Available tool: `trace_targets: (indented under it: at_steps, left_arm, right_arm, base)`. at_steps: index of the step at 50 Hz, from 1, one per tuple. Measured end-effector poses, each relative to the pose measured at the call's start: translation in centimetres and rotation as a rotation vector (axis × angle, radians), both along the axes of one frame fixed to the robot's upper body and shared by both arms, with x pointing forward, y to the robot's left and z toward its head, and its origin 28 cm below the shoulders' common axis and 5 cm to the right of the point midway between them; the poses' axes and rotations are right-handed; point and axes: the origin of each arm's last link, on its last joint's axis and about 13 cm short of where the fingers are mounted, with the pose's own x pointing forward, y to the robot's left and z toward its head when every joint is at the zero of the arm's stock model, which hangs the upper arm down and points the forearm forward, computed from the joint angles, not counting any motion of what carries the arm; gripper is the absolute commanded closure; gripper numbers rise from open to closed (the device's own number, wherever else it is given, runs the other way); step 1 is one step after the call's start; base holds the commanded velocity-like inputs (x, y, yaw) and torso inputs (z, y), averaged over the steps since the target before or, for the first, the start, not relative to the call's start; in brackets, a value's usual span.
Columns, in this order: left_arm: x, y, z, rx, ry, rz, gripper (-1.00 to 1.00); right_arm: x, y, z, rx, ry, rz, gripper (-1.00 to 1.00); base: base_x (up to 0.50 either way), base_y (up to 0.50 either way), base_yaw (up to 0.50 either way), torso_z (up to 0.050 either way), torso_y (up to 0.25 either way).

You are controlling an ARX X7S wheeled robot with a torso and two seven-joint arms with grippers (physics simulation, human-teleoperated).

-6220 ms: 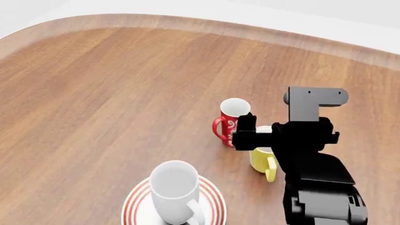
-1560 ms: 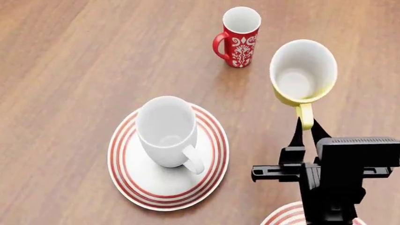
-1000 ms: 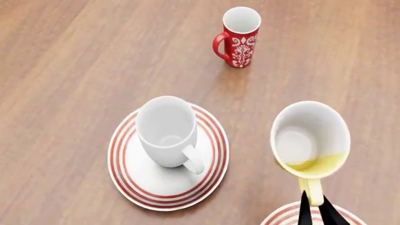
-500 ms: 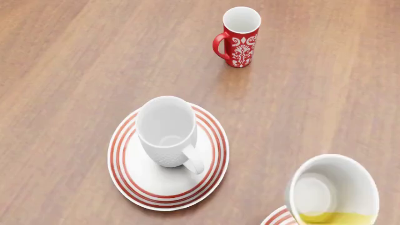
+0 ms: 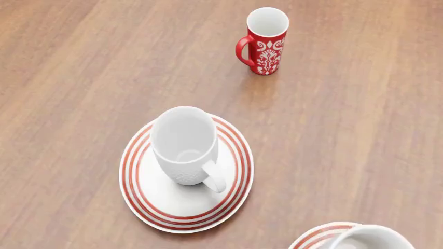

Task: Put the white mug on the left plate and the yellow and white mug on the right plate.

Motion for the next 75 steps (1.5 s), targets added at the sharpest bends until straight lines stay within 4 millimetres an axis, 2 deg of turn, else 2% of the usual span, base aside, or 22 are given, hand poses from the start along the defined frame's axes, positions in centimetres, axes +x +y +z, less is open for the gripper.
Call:
trace_targets:
  at_steps: [44, 61, 75]
  left_arm:
    - [-0.1, 0.0, 0.0, 0.002, 0.005, -0.004, -1.0]
    - [-0.1, 0.1, 0.0, 0.001, 0.005, -0.004, -1.0]
    - [-0.2, 0.1, 0.1, -0.001, 0.002, -0.004, -1.0]
  right_arm:
    - [-2.6, -0.4, -4.6, 0.105, 0.043, -0.067, 1.0]
    - [-2.3, -0.8, -6.6, 0.139, 0.087, -0.085, 1.0]
    - [-1.2, -1.2, -7.2, 0.148, 0.107, -0.089, 1.0]
  base:
    - [0.0, 0.0, 0.0, 0.0, 0.0]
    - [0.0, 0.0, 0.0, 0.0, 0.0]
    - [0.0, 0.0, 0.0, 0.0, 0.0]
